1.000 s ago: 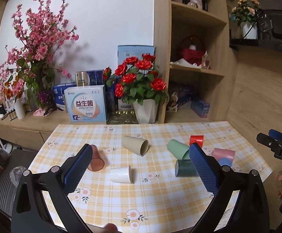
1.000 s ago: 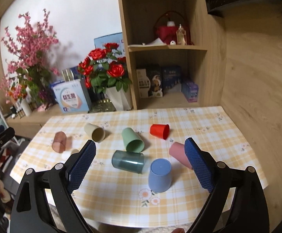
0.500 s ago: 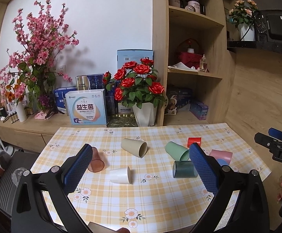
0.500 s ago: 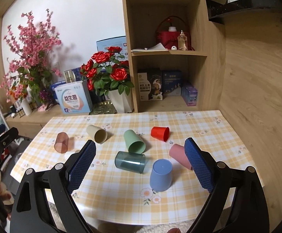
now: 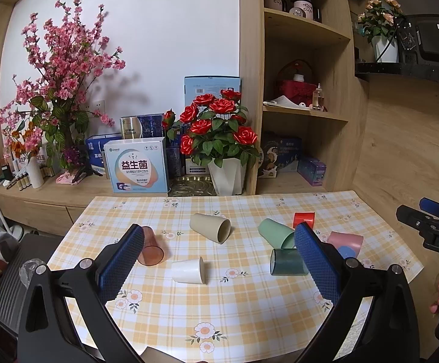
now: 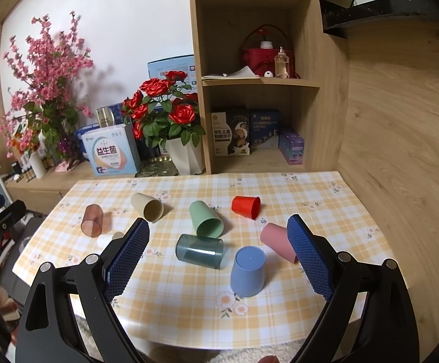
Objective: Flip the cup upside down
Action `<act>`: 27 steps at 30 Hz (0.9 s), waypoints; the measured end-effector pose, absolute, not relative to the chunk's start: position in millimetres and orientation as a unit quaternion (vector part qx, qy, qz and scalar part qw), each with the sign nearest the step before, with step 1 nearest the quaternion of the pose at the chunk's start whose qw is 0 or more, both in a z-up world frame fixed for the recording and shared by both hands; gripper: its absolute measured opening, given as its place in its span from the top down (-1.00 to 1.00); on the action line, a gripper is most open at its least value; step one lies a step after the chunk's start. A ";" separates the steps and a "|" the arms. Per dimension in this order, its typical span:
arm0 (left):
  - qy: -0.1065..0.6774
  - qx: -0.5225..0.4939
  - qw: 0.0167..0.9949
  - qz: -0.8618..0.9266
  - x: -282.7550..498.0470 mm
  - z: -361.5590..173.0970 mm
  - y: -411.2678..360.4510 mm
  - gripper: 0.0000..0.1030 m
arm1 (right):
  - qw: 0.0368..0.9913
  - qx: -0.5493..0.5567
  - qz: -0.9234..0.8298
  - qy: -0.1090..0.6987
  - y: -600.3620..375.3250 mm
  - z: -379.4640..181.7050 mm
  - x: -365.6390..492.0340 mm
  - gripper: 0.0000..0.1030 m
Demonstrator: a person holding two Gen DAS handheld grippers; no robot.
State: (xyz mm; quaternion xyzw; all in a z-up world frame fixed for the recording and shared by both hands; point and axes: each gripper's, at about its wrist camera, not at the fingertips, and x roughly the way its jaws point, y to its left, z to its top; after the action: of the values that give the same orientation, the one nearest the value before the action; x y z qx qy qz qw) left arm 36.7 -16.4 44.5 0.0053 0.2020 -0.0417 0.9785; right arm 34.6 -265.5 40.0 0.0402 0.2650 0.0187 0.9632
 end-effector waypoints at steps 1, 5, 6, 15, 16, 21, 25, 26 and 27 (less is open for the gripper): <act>0.203 0.006 0.978 -0.040 36.7 44.0 -16.0 -0.88 | 0.963 0.040 0.018 0.265 -265.7 39.9 34.6 -0.73; 0.203 0.011 0.979 -0.032 37.1 42.0 -15.7 -0.88 | 0.964 0.039 0.018 0.263 -265.2 40.1 34.7 -0.73; 0.203 0.011 0.979 -0.032 36.7 41.8 -15.8 -0.88 | 0.964 0.038 0.017 0.264 -264.8 40.4 35.2 -0.73; 0.202 0.011 0.979 -0.033 36.3 42.4 -15.6 -0.88 | 0.964 0.039 0.014 0.264 -266.0 40.3 35.1 -0.73; 0.202 0.011 0.979 -0.033 36.1 42.7 -15.6 -0.88 | 0.963 0.039 0.014 0.265 -266.3 39.8 35.1 -0.73; 0.204 0.012 0.978 -0.031 35.4 42.1 -15.2 -0.88 | 0.963 0.039 0.014 0.266 -267.0 38.6 35.5 -0.73; 0.207 0.013 0.978 -0.031 36.7 40.7 -14.8 -0.88 | 0.963 0.038 0.014 0.268 -267.3 37.2 35.8 -0.73; 0.206 0.013 0.978 -0.033 36.6 40.9 -14.8 -0.88 | 0.962 0.038 0.014 0.269 -267.3 36.5 35.9 -0.73; 0.205 0.013 0.978 -0.035 36.5 40.5 -14.5 -0.88 | 0.962 0.038 0.014 0.270 -267.0 36.2 35.7 -0.73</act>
State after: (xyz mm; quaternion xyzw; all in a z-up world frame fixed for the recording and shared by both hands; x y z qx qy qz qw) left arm 36.5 -14.5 40.5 0.0129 0.2045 -0.0345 0.9782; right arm 35.7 -267.0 36.2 0.0383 0.2696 0.0144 0.9621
